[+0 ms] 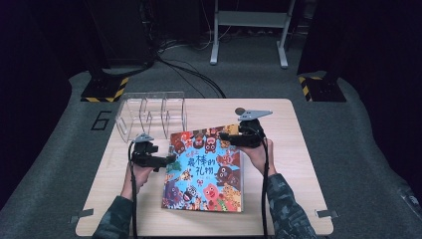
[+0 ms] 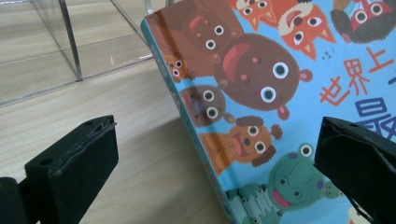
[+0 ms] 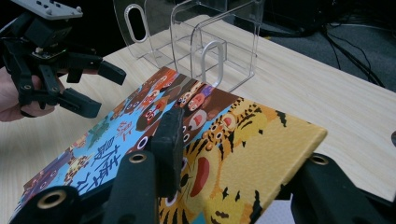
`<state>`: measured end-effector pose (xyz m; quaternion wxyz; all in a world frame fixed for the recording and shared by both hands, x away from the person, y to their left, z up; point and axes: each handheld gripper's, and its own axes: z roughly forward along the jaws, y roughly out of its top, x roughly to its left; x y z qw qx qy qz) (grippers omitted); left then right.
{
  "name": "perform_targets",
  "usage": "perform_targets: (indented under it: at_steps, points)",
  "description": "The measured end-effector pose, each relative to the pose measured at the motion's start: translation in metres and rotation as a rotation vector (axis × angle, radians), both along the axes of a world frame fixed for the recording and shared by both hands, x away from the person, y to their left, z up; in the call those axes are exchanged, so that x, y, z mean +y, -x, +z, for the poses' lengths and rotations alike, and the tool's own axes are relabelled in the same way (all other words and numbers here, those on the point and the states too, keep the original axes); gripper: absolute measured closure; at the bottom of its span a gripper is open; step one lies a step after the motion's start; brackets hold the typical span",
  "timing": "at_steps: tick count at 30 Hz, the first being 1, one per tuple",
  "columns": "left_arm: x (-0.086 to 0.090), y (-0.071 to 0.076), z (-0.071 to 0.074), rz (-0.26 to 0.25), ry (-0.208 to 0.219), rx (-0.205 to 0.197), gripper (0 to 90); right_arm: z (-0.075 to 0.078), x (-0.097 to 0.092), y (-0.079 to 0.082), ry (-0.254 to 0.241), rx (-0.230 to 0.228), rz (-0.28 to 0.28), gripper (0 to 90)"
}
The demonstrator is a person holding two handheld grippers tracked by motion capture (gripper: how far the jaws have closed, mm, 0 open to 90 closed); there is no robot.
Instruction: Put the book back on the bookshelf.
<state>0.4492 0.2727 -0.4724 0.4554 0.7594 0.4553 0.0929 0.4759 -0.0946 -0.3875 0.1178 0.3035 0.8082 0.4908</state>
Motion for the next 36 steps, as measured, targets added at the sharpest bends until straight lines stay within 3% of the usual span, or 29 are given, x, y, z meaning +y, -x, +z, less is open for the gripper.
perform_targets:
  at_steps: [8, 12, 13, 15, 19, 23, 28, 31, 34, 36]
  points:
    - [-0.004, -0.004, -0.002, -0.01, -0.008, 0.016, 0.0, 0.001, 0.002, 0.001, -0.006, -0.022, 0.012, 56.7]
    - [-0.004, -0.009, 0.003, -0.003, 0.028, 0.026, 0.0, 0.002, 0.003, 0.0, -0.007, -0.038, 0.018, 56.7]
    - [-0.004, -0.011, 0.004, -0.006, 0.039, 0.038, 0.0, 0.003, 0.003, 0.0, -0.004, -0.054, 0.024, 56.7]
    - [-0.004, -0.013, 0.005, -0.017, 0.015, 0.023, 0.0, 0.004, 0.003, 0.0, -0.003, -0.064, 0.028, 56.7]
    - [-0.008, -0.013, 0.003, -0.015, 0.038, 0.042, 0.0, 0.006, 0.005, 0.002, -0.008, -0.095, 0.032, 56.7]
    - [-0.012, -0.014, 0.006, -0.027, 0.032, 0.038, 0.0, 0.009, 0.006, 0.004, -0.012, -0.119, 0.038, 56.7]
    - [-0.015, -0.017, 0.009, -0.111, 0.039, 0.046, 0.1, 0.012, 0.008, 0.006, -0.015, -0.147, 0.057, 56.7]
    - [-0.016, -0.016, 0.009, -0.103, 0.027, 0.029, 0.3, 0.011, 0.007, 0.005, -0.026, -0.135, 0.056, 56.7]
    - [-0.014, -0.015, 0.011, -0.108, 0.025, 0.037, 3.5, 0.009, 0.005, 0.002, -0.041, -0.107, 0.05, 56.7]
    - [-0.012, -0.013, 0.011, -0.107, 0.007, 0.006, 5.6, 0.004, 0.002, -0.002, -0.064, -0.071, 0.041, 56.2]
